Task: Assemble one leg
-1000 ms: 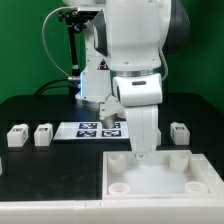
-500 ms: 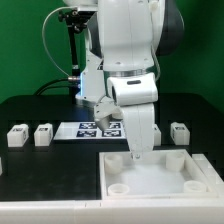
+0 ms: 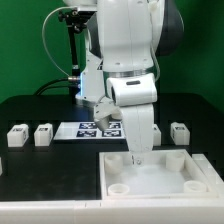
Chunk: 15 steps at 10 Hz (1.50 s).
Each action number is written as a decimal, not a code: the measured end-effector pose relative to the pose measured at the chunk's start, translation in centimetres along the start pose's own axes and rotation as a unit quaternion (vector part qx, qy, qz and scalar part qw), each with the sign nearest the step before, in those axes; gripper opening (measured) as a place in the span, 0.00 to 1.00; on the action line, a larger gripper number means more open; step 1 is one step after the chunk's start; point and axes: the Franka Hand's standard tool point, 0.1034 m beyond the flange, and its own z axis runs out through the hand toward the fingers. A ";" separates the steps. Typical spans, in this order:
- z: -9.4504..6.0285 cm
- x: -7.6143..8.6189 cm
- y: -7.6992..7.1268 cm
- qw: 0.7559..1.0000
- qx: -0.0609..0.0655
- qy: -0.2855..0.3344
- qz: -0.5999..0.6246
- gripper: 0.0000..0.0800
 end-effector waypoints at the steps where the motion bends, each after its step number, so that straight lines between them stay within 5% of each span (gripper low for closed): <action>1: 0.0 0.0 0.0 1.000 0.000 0.000 0.000 0.81; 4: -0.1 0.1 -0.1 1.000 0.000 0.000 0.018 0.81; 8: -3.4 3.5 -2.5 0.982 -0.002 -0.010 0.186 0.81; 12: -3.3 9.8 -4.9 0.885 0.000 -0.002 0.466 0.81; 13: -3.3 9.5 -4.8 0.875 0.001 -0.001 0.483 0.81; 15: -3.3 9.7 -4.9 0.815 0.007 0.004 0.580 0.81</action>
Offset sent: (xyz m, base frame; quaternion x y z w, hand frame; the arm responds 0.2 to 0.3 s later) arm 0.0000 0.0000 0.0000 0.0000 0.0000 0.0000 1.0000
